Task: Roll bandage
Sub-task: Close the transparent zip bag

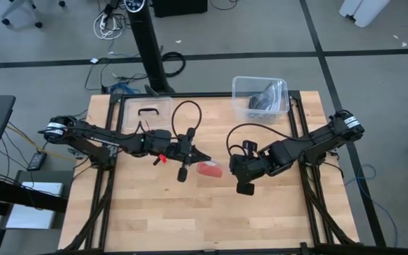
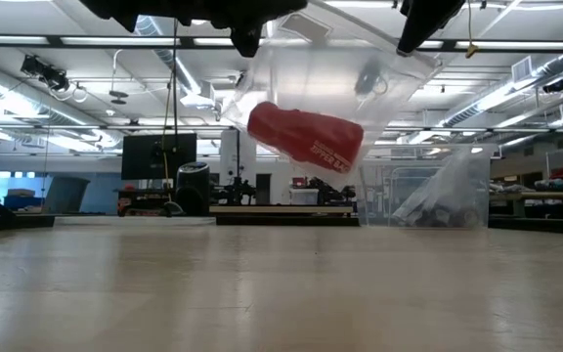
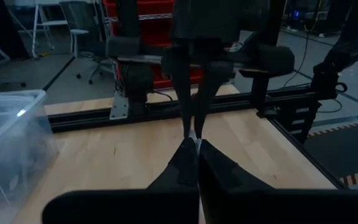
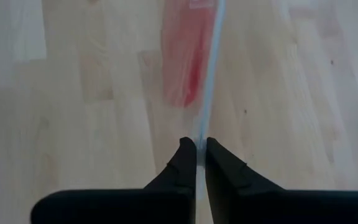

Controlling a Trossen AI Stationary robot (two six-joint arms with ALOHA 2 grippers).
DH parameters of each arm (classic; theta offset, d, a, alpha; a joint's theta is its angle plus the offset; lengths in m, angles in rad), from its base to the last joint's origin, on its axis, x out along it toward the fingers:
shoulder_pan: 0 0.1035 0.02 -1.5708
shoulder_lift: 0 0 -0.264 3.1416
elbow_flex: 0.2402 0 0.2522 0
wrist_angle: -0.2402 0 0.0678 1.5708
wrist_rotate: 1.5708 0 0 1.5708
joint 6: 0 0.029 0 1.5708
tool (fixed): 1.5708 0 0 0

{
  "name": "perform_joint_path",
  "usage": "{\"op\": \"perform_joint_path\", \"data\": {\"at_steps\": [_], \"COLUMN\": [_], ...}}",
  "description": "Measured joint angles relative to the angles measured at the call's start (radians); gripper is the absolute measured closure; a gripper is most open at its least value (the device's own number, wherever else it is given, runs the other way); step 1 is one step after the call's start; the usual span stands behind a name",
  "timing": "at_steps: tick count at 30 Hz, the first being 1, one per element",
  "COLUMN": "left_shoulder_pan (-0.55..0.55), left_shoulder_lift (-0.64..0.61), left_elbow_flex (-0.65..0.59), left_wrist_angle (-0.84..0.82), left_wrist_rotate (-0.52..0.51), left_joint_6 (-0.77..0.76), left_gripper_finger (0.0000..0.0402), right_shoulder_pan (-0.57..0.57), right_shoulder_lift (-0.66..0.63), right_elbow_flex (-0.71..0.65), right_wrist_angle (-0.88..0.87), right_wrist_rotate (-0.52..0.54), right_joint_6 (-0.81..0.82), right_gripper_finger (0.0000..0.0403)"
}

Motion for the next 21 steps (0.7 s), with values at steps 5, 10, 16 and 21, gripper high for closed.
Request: {"op": "perform_joint_path", "data": {"at_steps": [5, 10, 16, 21], "left_shoulder_pan": [0.0, 0.0, 0.0, 0.0], "left_shoulder_lift": [0.0, 0.0, -0.001, -0.004], "left_elbow_flex": [0.0, 0.0, 0.0, 0.003], "left_wrist_angle": [0.001, 0.0, 0.004, 0.005], "left_wrist_rotate": [-0.003, -0.002, -0.002, -0.002], "left_joint_6": [0.0, 0.0, -0.001, -0.005], "left_gripper_finger": [0.0401, 0.0401, 0.0401, 0.0401], "right_shoulder_pan": [0.006, 0.015, 0.016, 0.017], "right_shoulder_lift": [0.0, 0.0, 0.001, 0.002], "right_elbow_flex": [0.0, 0.0, -0.002, -0.003], "right_wrist_angle": [-0.031, -0.033, -0.047, -0.067], "right_wrist_rotate": [-0.001, -0.007, -0.015, -0.011], "right_joint_6": [0.026, 0.038, 0.069, 0.094], "right_gripper_finger": [0.039, 0.0389, 0.0355, 0.0288]}}
